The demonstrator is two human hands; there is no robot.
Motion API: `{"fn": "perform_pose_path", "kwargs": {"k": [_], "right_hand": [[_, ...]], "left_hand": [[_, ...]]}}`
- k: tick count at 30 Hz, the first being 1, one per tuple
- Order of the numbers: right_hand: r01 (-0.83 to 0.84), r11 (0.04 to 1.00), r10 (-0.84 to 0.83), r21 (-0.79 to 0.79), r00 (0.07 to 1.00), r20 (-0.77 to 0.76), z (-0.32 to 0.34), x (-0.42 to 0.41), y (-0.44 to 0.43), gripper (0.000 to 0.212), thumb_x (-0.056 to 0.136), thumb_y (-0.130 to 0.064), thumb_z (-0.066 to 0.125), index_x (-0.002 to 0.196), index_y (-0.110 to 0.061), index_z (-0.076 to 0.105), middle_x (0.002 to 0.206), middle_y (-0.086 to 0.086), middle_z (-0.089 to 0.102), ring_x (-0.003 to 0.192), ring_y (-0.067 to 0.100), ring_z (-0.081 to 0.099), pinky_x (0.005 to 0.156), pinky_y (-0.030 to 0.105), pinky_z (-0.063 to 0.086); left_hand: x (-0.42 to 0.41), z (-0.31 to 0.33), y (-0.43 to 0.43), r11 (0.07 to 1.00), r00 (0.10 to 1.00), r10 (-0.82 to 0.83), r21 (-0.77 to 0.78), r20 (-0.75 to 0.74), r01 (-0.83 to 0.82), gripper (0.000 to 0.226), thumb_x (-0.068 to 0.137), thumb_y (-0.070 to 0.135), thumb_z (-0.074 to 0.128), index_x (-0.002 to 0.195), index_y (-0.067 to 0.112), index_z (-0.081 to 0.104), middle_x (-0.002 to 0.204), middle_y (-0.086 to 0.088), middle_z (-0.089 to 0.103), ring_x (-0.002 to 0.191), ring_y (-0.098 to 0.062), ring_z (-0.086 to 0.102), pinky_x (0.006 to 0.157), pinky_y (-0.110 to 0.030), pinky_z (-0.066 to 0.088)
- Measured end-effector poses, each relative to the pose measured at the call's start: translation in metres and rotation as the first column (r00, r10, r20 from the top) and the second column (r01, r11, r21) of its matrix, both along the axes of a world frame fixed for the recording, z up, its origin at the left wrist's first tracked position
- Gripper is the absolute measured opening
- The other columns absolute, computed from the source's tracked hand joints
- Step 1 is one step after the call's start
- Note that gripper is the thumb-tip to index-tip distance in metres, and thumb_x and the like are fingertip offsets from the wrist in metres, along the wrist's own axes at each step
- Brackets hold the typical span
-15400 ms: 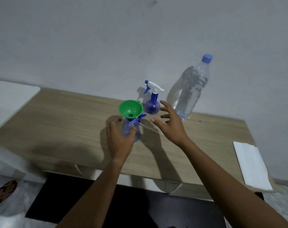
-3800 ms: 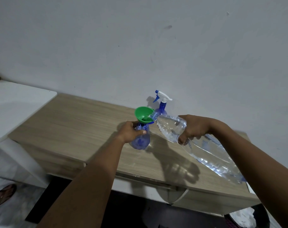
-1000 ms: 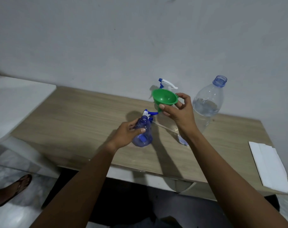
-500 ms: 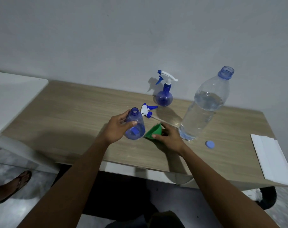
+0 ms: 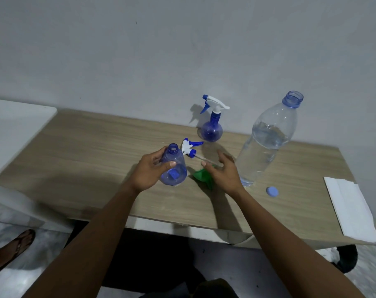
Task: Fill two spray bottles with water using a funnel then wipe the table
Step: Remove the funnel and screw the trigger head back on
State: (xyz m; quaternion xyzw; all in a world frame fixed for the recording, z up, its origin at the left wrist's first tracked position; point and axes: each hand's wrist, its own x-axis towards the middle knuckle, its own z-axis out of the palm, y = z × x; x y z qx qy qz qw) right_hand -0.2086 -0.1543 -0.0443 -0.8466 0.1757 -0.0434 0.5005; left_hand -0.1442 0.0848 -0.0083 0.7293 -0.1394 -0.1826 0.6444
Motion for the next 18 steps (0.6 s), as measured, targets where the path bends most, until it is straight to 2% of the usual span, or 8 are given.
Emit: {"fn": "perform_pose_path", "kwargs": {"k": [2, 4, 7, 8, 10, 12, 14, 18], "right_hand": [[-0.016, 0.997, 0.021, -0.078, 0.998, 0.067, 0.008, 0.014, 0.002, 0.068, 0.088, -0.046, 0.075, 0.145, -0.015, 0.055, 0.147, 0.002, 0.055, 0.136, 0.018, 0.050, 0.109, 0.031, 0.041], [-0.038, 0.991, 0.044, -0.130, 0.998, 0.042, 0.015, 0.033, 0.005, 0.054, 0.089, -0.040, 0.075, 0.137, -0.018, 0.062, 0.137, 0.000, 0.062, 0.124, 0.016, 0.057, 0.102, 0.031, 0.046], [-0.086, 0.990, 0.074, -0.111, 0.992, -0.103, 0.022, 0.064, 0.010, 0.037, 0.089, -0.031, 0.075, 0.124, -0.019, 0.070, 0.111, -0.001, 0.071, 0.100, 0.014, 0.063, 0.087, 0.030, 0.050], [-0.109, 0.987, 0.091, -0.116, 0.984, -0.151, 0.020, 0.075, 0.010, 0.034, 0.089, -0.031, 0.076, 0.120, -0.018, 0.072, 0.106, 0.000, 0.072, 0.097, 0.017, 0.065, 0.086, 0.033, 0.053], [-0.164, 0.976, 0.128, -0.146, 0.965, -0.230, 0.016, 0.091, 0.009, 0.034, 0.085, -0.033, 0.080, 0.112, -0.014, 0.074, 0.102, 0.005, 0.075, 0.098, 0.024, 0.069, 0.092, 0.044, 0.056], [-0.220, 0.964, 0.166, -0.149, 0.937, -0.309, 0.012, 0.101, 0.010, 0.039, 0.080, -0.034, 0.084, 0.109, -0.009, 0.075, 0.105, 0.011, 0.076, 0.101, 0.029, 0.069, 0.097, 0.048, 0.055], [-0.258, 0.959, 0.202, -0.120, 0.915, -0.351, 0.011, 0.108, 0.010, 0.040, 0.079, -0.030, 0.085, 0.108, -0.004, 0.075, 0.110, 0.016, 0.074, 0.106, 0.031, 0.067, 0.097, 0.045, 0.054], [-0.313, 0.944, 0.261, -0.106, 0.902, -0.344, 0.015, 0.113, 0.006, 0.032, 0.083, -0.030, 0.082, 0.108, -0.009, 0.076, 0.097, 0.004, 0.074, 0.095, 0.019, 0.067, 0.086, 0.033, 0.054]], "left_hand": [[0.002, 0.001, -0.001, 1.000, 1.000, 0.004, -0.010, -0.010, -0.004, 0.050, 0.089, 0.000, 0.069, 0.133, 0.021, 0.057, 0.108, 0.019, 0.074, 0.105, 0.002, 0.067, 0.084, -0.012, 0.051], [0.004, 0.000, -0.001, 1.000, 1.000, 0.002, -0.014, -0.023, -0.003, 0.047, 0.089, 0.002, 0.069, 0.128, 0.026, 0.059, 0.110, 0.015, 0.074, 0.107, -0.002, 0.067, 0.084, -0.014, 0.052], [0.007, -0.003, -0.002, 1.000, 1.000, 0.011, -0.016, -0.029, -0.012, 0.046, 0.089, 0.001, 0.069, 0.122, 0.031, 0.060, 0.108, 0.018, 0.075, 0.105, 0.000, 0.067, 0.084, -0.014, 0.051], [0.008, -0.004, -0.002, 1.000, 0.999, 0.014, -0.018, -0.037, -0.015, 0.046, 0.089, -0.001, 0.068, 0.123, 0.029, 0.060, 0.107, 0.019, 0.075, 0.105, 0.001, 0.067, 0.084, -0.013, 0.051], [0.009, -0.008, -0.003, 0.999, 0.999, 0.020, -0.027, -0.045, -0.021, 0.047, 0.089, -0.004, 0.067, 0.127, 0.023, 0.058, 0.105, 0.021, 0.075, 0.103, 0.004, 0.067, 0.084, -0.011, 0.050], [0.009, -0.010, -0.003, 1.000, 0.999, 0.018, -0.021, -0.038, -0.019, 0.047, 0.089, -0.004, 0.067, 0.127, 0.021, 0.057, 0.104, 0.023, 0.074, 0.103, 0.006, 0.066, 0.083, -0.010, 0.049], [0.009, -0.010, -0.002, 1.000, 1.000, 0.015, -0.017, -0.027, -0.016, 0.046, 0.089, -0.002, 0.068, 0.127, 0.022, 0.057, 0.106, 0.022, 0.074, 0.105, 0.005, 0.066, 0.084, -0.011, 0.049], [0.008, -0.008, -0.002, 1.000, 1.000, 0.008, -0.020, -0.012, -0.009, 0.046, 0.089, -0.001, 0.069, 0.127, 0.022, 0.058, 0.109, 0.020, 0.074, 0.107, 0.003, 0.065, 0.087, -0.012, 0.049]]}}
